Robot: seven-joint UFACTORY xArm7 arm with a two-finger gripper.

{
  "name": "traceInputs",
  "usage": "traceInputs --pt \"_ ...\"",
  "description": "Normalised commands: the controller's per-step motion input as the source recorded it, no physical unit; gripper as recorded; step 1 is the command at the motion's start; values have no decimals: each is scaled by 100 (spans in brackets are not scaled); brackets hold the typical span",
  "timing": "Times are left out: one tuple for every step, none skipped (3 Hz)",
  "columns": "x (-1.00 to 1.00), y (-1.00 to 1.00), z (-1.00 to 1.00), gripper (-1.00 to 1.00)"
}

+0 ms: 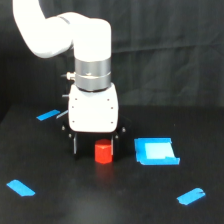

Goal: Pick up the red object from the table

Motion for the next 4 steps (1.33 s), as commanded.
traceInputs --pt "-1 -20 -17 -62" --pt "13 9 32 -98" --pt "11 9 43 -98" --pt "5 6 51 -98"
